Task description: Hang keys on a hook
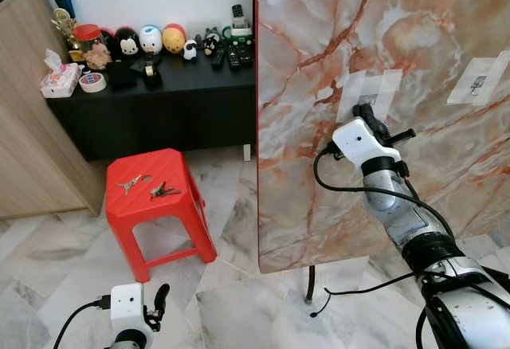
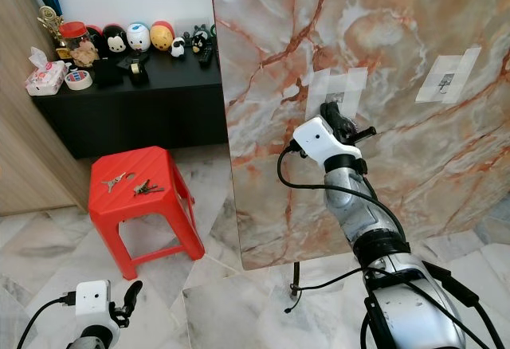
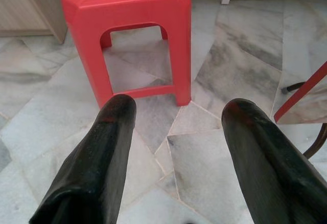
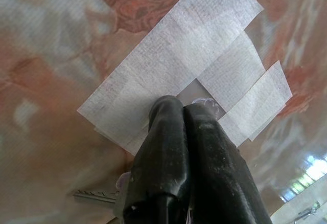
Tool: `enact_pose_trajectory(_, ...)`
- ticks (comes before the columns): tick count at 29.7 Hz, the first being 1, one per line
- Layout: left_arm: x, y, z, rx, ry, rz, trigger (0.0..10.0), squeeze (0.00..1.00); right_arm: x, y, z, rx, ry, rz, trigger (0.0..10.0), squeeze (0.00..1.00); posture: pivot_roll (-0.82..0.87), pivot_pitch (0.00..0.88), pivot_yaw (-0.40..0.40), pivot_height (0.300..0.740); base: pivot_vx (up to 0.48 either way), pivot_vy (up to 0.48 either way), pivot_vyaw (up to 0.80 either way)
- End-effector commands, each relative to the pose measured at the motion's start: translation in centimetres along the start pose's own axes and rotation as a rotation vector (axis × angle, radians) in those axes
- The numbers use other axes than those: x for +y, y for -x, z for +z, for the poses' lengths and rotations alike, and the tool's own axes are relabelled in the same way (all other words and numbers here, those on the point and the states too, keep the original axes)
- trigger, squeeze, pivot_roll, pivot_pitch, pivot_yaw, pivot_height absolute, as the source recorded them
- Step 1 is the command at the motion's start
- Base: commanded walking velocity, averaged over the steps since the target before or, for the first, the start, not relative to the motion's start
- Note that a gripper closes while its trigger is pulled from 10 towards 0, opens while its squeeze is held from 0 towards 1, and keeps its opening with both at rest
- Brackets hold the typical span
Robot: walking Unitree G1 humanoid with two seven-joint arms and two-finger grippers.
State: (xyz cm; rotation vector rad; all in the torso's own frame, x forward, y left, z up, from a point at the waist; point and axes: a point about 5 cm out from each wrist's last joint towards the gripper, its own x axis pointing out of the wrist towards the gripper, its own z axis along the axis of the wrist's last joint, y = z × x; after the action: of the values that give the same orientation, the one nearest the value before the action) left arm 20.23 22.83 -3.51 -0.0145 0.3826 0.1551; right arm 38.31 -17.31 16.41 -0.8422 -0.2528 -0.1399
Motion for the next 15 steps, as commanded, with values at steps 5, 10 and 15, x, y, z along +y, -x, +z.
enact_pose_trajectory(5, -0.1, 0.04, -0.08, 0.001, 0.0, 0.0, 10.0, 0.0, -0.08, -0.45, 0.14, 0.008, 0.028, 0.032, 10.0, 0.0, 0.04, 0.07, -0.004, 0.722, 0.0, 0.0, 0.0)
enact_pose_trajectory(10, -0.09, 0.05, -0.09, 0.001, 0.0, 0.001, 10.0, 0.0, 0.03, -0.45, -0.08, 0.025, 0.04, 0.049, 10.0, 0.0, 0.04, 0.07, -0.004, 0.722, 0.0, 0.0, 0.0)
enact_pose_trajectory(15, -0.07, 0.05, -0.1, 0.003, -0.001, 0.002, 10.0, 0.0, 0.07, -0.49, -0.24, 0.037, 0.045, 0.06, 10.0, 0.0, 0.04, 0.071, -0.004, 0.722, 0.0, 0.0, 0.0)
